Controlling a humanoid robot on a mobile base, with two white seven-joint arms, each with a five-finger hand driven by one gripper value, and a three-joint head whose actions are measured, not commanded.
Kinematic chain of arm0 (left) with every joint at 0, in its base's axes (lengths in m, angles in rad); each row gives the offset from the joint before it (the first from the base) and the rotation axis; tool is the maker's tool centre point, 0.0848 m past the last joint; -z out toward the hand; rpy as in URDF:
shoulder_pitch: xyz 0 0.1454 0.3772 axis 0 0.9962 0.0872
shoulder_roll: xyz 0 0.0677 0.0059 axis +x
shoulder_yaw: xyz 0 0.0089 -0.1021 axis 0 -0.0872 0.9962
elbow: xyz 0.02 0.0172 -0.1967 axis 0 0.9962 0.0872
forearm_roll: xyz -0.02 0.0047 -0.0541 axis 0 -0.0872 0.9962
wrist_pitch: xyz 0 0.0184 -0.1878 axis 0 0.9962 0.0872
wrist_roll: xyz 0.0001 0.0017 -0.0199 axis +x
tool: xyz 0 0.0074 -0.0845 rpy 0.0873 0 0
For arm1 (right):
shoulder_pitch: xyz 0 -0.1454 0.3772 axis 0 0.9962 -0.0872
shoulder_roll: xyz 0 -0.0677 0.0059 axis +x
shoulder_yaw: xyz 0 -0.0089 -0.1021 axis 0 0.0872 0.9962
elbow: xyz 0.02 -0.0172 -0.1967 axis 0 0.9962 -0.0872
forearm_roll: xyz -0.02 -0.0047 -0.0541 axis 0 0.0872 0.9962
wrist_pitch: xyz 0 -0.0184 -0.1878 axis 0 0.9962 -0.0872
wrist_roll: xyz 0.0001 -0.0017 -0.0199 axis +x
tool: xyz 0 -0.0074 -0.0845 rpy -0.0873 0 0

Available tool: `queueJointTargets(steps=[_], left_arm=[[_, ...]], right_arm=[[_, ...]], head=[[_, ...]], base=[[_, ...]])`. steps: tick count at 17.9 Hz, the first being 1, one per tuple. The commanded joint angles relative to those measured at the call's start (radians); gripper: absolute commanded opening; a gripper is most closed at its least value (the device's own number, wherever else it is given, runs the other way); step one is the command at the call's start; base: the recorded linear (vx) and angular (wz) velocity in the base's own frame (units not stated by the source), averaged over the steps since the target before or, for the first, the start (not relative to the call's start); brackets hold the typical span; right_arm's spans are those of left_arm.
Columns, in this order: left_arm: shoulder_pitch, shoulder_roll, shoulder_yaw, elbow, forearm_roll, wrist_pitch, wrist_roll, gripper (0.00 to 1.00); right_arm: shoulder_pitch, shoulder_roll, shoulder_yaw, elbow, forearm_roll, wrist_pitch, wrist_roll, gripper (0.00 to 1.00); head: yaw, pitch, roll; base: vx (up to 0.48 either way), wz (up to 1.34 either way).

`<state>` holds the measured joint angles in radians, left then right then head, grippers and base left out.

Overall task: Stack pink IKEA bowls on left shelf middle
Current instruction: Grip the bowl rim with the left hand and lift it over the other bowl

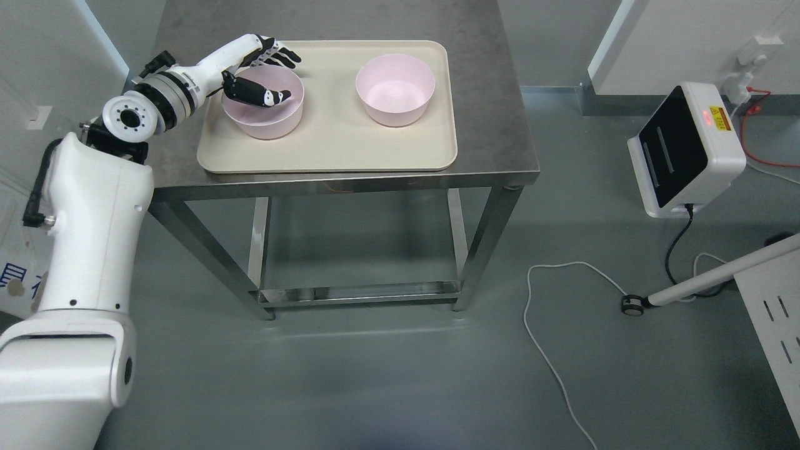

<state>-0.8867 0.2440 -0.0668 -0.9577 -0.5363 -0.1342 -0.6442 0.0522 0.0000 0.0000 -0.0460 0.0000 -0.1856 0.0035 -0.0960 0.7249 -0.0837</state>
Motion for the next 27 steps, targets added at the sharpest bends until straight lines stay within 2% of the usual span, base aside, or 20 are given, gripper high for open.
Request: queueJointTargets(steps=[1,5,11,17,21,27], left_arm=[[-0.017,-0.026,-0.076,0.043,-0.056,-0.01,0.005,0.36],[-0.017,-0.04,-0.067,0.043,-0.057,-0.045,0.005,0.18],[-0.04,-0.075,-0.021,0.046,-0.057,-0.047,0.006,0.01],[-0.109,-0.087,0.012,0.027,-0.044,-0.051,0.003,0.01],[-0.193,-0.227,-0.017,-0.035,-0.045,-0.05,-0.041,0.01],[-0.209,-0.227,-0.361,-0.026,-0.05,-0.047,-0.009,0.01]], right_arm=[[0.0,-0.017,-0.009,0.0,0.008,0.0,0.0,1.0],[0.0,-0.017,-0.009,0.0,0.008,0.0,0.001,1.0],[0.0,-0.017,-0.009,0.0,0.008,0.0,0.0,1.0],[0.0,-0.017,-0.009,0.0,0.008,0.0,0.001,1.0],[0.0,-0.017,-0.011,0.0,0.008,0.0,0.0,1.0],[0.0,-0.017,-0.011,0.0,0.008,0.0,0.0,1.0]], head=[[0.0,0.0,0.0],[0.0,0.0,0.0],[0.0,0.0,0.0],[0.0,0.0,0.0],[0.0,0.0,0.0],[0.0,0.0,0.0]], base=[[0.0,0.0],[0.0,0.0],[0.0,0.0],[0.0,0.0],[0.0,0.0],[0.0,0.0]])
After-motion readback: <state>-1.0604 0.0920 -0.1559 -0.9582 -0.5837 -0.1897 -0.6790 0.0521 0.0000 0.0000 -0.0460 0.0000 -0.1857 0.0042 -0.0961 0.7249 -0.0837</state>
